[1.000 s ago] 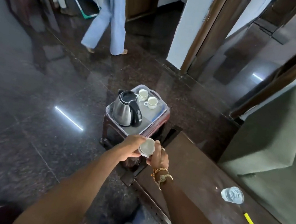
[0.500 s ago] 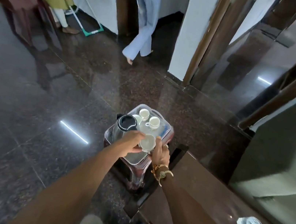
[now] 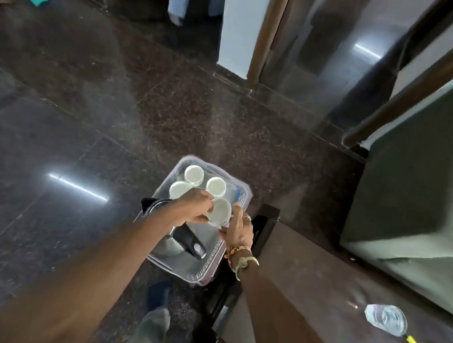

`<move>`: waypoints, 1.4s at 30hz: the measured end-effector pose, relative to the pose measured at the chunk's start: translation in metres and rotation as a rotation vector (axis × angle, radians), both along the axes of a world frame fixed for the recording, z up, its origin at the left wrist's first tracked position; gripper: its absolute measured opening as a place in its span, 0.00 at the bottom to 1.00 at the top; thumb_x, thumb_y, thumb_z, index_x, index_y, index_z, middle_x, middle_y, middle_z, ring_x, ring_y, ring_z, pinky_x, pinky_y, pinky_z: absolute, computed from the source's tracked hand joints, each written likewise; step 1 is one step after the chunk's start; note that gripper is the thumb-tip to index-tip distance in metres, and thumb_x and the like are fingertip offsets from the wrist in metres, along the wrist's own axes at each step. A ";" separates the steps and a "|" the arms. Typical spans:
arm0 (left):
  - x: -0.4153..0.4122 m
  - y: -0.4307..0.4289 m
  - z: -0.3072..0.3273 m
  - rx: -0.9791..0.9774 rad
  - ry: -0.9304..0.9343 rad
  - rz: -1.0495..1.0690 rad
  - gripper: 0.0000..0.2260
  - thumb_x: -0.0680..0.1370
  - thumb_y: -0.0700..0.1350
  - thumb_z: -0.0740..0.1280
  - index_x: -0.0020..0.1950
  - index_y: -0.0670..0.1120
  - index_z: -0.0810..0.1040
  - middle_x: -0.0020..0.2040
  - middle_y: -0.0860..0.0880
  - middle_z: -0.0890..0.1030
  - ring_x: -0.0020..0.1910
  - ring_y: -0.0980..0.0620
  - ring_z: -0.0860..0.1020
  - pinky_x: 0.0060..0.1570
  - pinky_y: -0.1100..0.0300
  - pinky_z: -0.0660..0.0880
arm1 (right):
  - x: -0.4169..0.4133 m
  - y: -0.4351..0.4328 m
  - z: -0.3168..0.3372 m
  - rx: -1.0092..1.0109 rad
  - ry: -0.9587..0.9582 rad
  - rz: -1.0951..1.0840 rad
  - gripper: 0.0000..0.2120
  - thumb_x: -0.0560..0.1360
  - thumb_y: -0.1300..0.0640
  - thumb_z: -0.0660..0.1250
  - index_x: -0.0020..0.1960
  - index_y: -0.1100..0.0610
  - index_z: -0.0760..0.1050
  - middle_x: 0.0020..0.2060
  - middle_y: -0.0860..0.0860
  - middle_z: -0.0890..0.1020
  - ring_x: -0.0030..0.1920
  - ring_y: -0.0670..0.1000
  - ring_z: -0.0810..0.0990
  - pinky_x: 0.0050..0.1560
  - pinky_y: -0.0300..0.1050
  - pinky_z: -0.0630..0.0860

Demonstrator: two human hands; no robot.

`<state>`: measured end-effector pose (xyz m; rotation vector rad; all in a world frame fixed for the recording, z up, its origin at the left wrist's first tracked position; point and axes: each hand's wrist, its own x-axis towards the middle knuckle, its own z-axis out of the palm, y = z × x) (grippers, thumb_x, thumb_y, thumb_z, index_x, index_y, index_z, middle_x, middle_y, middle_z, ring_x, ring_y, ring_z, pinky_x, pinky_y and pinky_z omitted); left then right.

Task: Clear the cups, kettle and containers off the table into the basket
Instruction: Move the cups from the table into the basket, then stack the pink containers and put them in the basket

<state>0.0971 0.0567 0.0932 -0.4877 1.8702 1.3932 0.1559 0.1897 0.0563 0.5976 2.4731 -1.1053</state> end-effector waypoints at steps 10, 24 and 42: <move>-0.073 -0.017 -0.072 -0.200 -0.138 -0.280 0.02 0.71 0.39 0.66 0.40 0.46 0.76 0.47 0.44 0.82 0.45 0.48 0.84 0.53 0.50 0.81 | -0.052 -0.026 -0.071 0.093 -0.220 0.164 0.28 0.80 0.58 0.64 0.77 0.59 0.58 0.72 0.59 0.68 0.71 0.61 0.69 0.68 0.50 0.68; -0.093 -0.015 -0.108 -0.445 -0.079 -0.553 0.09 0.79 0.48 0.61 0.44 0.44 0.75 0.33 0.48 0.75 0.29 0.51 0.73 0.29 0.60 0.66 | -0.062 -0.047 -0.127 0.130 -0.233 0.132 0.22 0.80 0.62 0.62 0.74 0.57 0.66 0.65 0.65 0.72 0.65 0.64 0.73 0.63 0.54 0.71; -0.041 -0.005 0.003 -0.169 0.089 0.109 0.03 0.76 0.40 0.68 0.48 0.45 0.82 0.44 0.43 0.82 0.38 0.48 0.79 0.36 0.58 0.79 | -0.016 0.008 -0.001 -0.286 -0.026 -0.367 0.38 0.67 0.23 0.50 0.39 0.58 0.75 0.39 0.57 0.83 0.43 0.61 0.84 0.51 0.63 0.80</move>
